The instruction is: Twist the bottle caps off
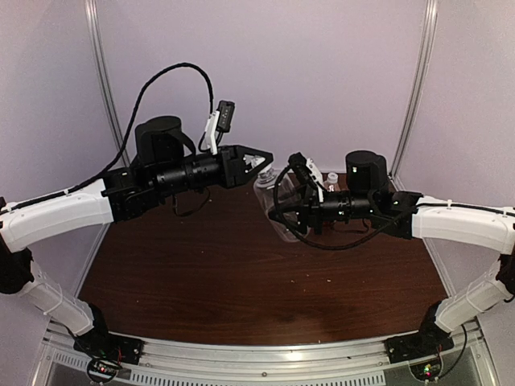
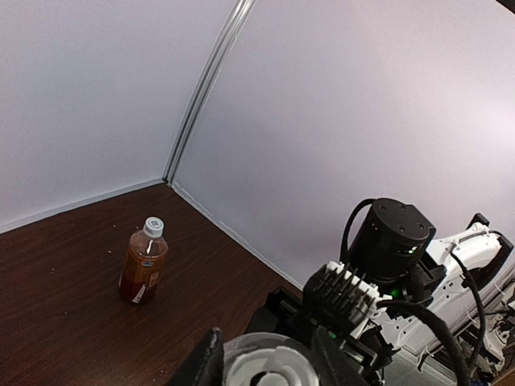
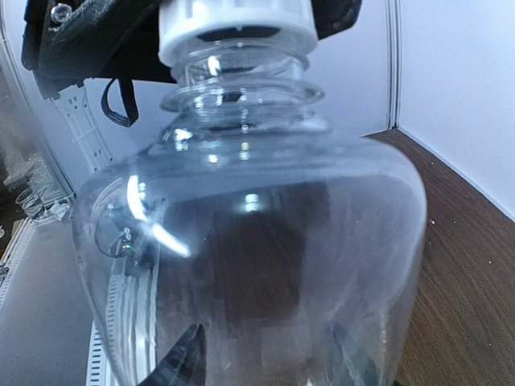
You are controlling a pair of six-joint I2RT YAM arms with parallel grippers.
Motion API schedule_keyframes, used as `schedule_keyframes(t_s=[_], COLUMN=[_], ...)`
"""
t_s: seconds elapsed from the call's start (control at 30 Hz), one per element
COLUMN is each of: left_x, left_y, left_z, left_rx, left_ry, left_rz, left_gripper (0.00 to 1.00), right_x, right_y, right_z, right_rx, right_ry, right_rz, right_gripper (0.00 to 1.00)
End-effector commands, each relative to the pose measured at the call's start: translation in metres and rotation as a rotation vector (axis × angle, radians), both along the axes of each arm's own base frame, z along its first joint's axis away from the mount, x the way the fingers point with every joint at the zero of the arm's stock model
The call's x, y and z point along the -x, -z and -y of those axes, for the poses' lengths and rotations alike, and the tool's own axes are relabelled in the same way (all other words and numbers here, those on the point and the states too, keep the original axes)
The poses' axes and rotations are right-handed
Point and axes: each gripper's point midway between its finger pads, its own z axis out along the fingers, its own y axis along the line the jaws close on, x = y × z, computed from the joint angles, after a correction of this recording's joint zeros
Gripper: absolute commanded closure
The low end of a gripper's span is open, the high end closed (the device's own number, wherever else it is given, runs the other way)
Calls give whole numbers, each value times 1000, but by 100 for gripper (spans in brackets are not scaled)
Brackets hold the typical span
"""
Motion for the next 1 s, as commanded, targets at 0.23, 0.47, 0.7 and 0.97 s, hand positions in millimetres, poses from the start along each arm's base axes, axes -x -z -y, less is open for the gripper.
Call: schedule_keyframes(t_s=[0.23,0.47,0.7,0.97], left_x=[12,14,18,49], left_y=[-27,-32,-42,-49], left_z=[-1,-5,-16,-25], left_rx=[77,85,88,71], left_ry=[53,60,73,269], left_rz=[53,67,125,304], left_gripper=[52,40,16,9], right_x=[14,16,22,46], right_y=[-28,-26,-25,-29], right_z=[-1,-1,-1,-2], right_rx=[-90,-86,-89,-114], right_ry=[-83,-94,-127,-269], right_rz=[52,41,31,4], right_gripper=[56,56,56,56])
